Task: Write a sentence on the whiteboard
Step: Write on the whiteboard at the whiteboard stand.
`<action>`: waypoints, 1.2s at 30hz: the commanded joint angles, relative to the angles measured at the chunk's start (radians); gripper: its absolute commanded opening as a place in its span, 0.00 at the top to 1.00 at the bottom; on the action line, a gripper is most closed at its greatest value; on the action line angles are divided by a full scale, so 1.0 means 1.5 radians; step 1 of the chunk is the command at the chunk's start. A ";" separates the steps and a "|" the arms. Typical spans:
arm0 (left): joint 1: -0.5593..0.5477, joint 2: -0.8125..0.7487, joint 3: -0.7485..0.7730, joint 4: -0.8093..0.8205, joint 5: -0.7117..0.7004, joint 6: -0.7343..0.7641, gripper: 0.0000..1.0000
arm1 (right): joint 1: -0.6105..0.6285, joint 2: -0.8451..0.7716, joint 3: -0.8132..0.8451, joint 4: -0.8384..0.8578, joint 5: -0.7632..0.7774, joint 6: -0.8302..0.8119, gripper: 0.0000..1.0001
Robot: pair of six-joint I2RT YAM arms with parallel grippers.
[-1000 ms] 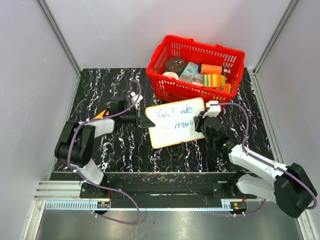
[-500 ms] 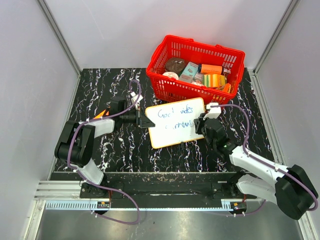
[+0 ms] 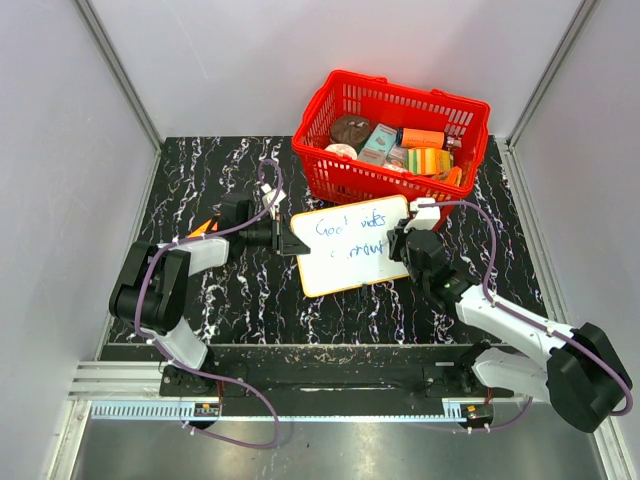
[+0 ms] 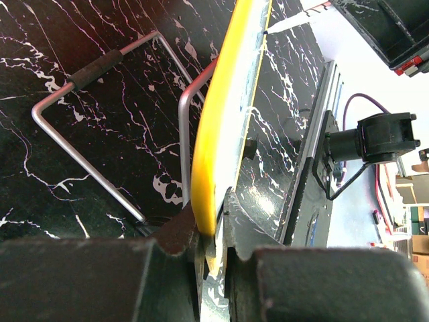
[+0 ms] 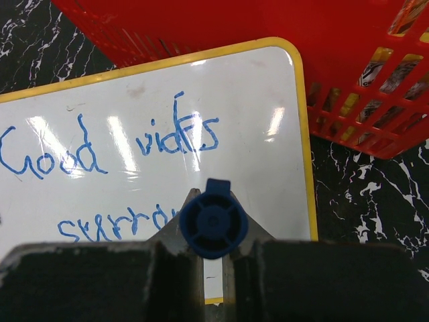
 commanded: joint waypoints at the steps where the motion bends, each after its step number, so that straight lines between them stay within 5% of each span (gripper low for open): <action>1: -0.017 0.026 -0.006 -0.031 -0.104 0.081 1.00 | -0.005 0.000 0.026 0.006 0.050 -0.017 1.00; 36: -0.018 0.026 -0.006 -0.032 -0.105 0.081 1.00 | -0.010 -0.041 -0.028 -0.034 -0.006 0.013 1.00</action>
